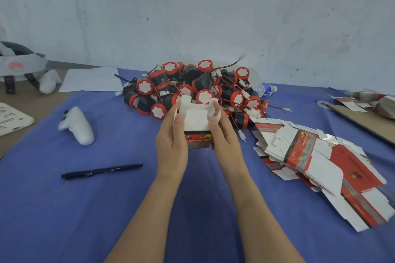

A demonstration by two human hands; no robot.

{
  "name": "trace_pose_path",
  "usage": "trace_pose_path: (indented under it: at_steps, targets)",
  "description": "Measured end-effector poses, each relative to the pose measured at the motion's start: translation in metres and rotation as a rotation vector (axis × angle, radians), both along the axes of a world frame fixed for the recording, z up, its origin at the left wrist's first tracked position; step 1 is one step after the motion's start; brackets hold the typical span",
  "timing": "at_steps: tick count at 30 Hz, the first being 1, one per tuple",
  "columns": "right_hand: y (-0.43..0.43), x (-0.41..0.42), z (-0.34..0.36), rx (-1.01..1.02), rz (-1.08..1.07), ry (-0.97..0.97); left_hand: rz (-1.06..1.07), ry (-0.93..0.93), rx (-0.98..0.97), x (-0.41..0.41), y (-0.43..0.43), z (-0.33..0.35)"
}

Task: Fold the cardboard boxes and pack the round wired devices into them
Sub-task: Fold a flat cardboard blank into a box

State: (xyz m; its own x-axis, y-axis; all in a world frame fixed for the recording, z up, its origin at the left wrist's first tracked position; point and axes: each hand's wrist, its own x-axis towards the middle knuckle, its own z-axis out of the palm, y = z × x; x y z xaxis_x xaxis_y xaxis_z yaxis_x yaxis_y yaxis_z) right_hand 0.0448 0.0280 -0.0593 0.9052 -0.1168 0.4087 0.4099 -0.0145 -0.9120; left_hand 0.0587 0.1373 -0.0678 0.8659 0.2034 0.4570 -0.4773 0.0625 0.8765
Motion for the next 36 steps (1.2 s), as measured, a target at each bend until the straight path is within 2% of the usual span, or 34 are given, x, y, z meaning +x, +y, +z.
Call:
trace_pose_path:
  at_steps: [6, 10, 13, 16, 21, 25, 27, 29, 32, 36]
  targets:
    - [0.000, -0.004, 0.003, 0.037, 0.058, 0.033, -0.049, 0.069, -0.101, 0.003, 0.003, 0.002]
    - [0.003, -0.007, 0.005, -0.011, 0.065, -0.024, -0.019, 0.119, -0.123, 0.004, 0.005, 0.004]
    - [0.004, -0.007, 0.008, -0.080, 0.017, -0.070, -0.001, 0.116, -0.127, 0.003, 0.006, 0.007]
    - [0.007, -0.006, 0.006, -0.131, -0.019, -0.029, 0.006, 0.110, -0.134, 0.000, 0.007, 0.009]
    - [0.010, -0.005, -0.001, -0.280, -0.190, -0.025, -0.021, 0.145, -0.069, -0.004, 0.006, 0.008]
    - [0.011, 0.003, -0.006, -0.197, -0.114, 0.127, -0.026, 0.225, -0.092, -0.001, 0.010, 0.010]
    - [0.011, 0.010, 0.000, -0.077, -0.002, 0.265, -0.024, 0.263, -0.111, -0.002, 0.010, 0.011]
    - [0.013, 0.010, 0.003, -0.016, 0.077, 0.308, -0.037, 0.257, -0.116, -0.004, 0.010, 0.011]
    - [0.012, 0.008, 0.000, 0.072, -0.025, 0.357, -0.110, 0.220, -0.015, -0.007, 0.007, 0.012]
    - [-0.003, 0.010, 0.003, 0.158, -0.191, 0.425, -0.363, 0.268, 0.220, -0.011, 0.001, 0.009]
